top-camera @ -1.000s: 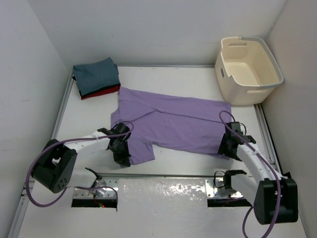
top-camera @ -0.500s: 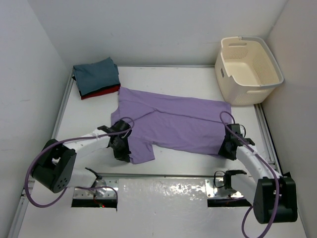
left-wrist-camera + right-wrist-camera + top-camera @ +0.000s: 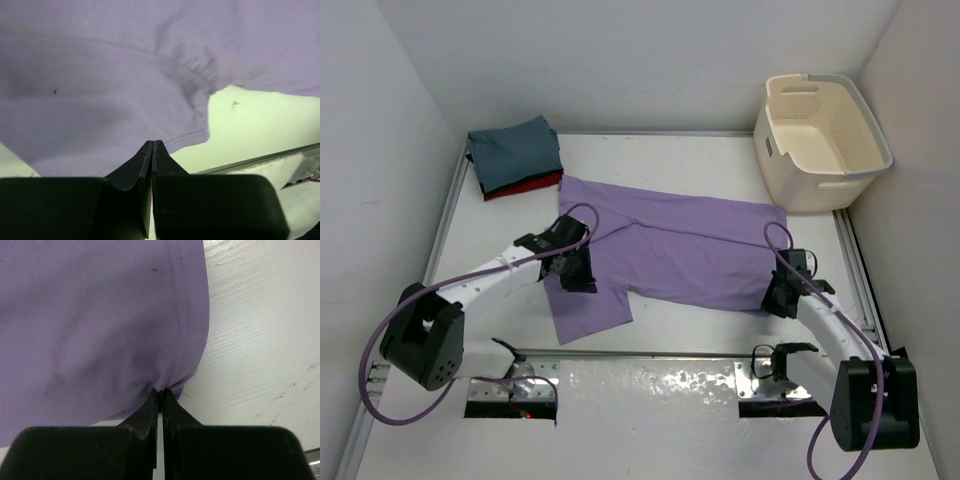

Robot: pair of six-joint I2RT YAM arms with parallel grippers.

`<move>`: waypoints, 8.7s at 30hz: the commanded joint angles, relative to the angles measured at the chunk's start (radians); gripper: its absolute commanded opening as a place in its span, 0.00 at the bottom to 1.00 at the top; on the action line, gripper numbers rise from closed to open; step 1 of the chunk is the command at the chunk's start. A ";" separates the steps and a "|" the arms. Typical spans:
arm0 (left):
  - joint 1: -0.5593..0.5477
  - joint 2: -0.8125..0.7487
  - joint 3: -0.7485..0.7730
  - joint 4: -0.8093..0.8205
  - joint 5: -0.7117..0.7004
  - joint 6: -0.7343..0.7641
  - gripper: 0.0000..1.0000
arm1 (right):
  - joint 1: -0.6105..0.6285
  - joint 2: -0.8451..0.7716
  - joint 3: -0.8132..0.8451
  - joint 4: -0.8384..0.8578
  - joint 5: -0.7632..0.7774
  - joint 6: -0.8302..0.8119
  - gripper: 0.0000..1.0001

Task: Fold and stack the t-shirts
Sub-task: Grap the side of the flattened tshirt closest away from the robot with both arms, then fold the other side of the tshirt into a rectangle, then rotate the tshirt 90 degrees, then grab the bottom of the folded rectangular tshirt with both arms, then fold the folded rectangular tshirt in 1/3 of the way

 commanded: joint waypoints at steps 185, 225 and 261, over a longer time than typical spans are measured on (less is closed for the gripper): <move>-0.076 0.098 0.352 0.307 -0.047 -0.096 1.00 | 0.464 0.021 0.177 -0.242 -0.489 -0.328 0.99; -0.609 0.371 0.139 0.157 0.022 -0.097 0.11 | 0.464 0.077 0.002 -0.060 -0.484 -0.191 0.67; -0.236 0.242 0.401 0.303 -0.420 0.031 0.00 | 0.390 0.368 0.533 0.224 -0.068 -0.197 0.00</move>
